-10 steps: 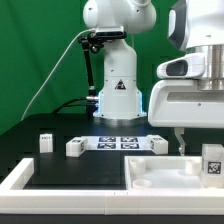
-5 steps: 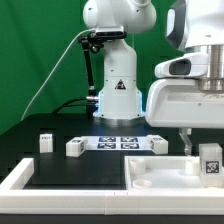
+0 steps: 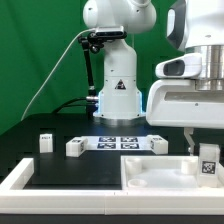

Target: Assemble one leg

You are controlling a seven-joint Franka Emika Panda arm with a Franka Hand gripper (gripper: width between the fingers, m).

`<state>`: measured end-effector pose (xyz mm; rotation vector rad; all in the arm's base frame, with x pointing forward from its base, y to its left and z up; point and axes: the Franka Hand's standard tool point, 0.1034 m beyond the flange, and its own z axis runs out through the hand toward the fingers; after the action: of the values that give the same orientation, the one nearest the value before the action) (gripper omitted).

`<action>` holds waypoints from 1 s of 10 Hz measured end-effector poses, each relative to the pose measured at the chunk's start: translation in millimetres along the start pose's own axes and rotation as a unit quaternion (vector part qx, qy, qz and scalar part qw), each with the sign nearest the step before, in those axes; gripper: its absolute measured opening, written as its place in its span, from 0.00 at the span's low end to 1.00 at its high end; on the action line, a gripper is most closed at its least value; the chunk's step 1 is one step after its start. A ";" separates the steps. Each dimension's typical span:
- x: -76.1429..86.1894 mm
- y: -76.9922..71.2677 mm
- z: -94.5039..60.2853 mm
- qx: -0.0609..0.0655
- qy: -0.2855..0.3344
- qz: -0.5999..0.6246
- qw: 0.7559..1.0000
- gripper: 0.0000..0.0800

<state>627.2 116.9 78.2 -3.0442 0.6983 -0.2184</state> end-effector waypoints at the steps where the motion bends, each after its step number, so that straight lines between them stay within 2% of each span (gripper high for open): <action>1: -0.5 -0.4 0.0 0.000 0.000 0.074 0.997 0.37; 4: 0.8 3.4 0.3 -0.004 -0.002 0.242 0.970 0.37; 7: -0.9 6.0 0.4 -0.010 -0.009 0.428 0.904 0.37; 8: -1.7 6.4 0.5 -0.010 -0.013 0.486 0.874 0.37; 10: -3.2 5.7 0.5 -0.012 -0.017 0.552 0.834 0.37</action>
Offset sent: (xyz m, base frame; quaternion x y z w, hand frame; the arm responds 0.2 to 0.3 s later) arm 0.0019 -0.0025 -0.0103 -0.0088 -0.0068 0.2551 0.9669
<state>621.9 113.2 77.0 -2.1166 2.2223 -0.1093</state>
